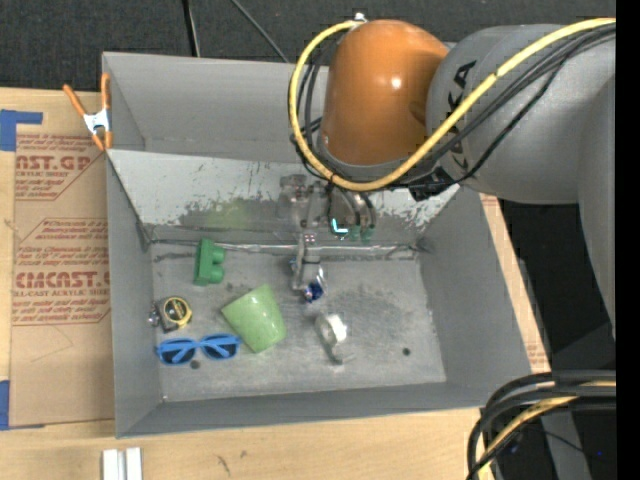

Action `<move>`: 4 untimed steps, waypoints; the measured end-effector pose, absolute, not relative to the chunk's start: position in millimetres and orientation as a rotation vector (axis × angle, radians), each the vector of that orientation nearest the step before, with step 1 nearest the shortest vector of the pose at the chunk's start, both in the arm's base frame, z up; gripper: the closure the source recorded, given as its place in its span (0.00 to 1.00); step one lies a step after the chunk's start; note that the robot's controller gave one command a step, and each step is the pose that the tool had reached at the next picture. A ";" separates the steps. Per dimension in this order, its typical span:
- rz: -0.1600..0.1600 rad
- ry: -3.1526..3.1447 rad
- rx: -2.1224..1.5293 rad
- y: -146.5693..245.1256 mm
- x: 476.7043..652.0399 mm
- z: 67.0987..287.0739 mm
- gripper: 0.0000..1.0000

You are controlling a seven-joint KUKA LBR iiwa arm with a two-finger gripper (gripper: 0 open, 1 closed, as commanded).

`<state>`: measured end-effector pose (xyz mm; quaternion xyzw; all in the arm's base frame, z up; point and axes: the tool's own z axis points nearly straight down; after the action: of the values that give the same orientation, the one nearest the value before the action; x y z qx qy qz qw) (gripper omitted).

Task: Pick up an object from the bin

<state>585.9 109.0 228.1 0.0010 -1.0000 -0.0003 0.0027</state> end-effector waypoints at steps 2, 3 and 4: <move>-0.002 -3.118 0.380 173.6 548.6 72.9 0.00; 0.001 -3.078 0.660 133.5 521.8 168.3 0.00; -0.004 -3.085 0.571 195.3 529.0 65.3 0.00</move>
Offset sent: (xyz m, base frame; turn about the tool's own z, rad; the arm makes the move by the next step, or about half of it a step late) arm -0.0388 -0.0040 -0.1574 -0.0529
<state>529.0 195.3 65.3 0.1822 -0.9833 -0.0014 0.0022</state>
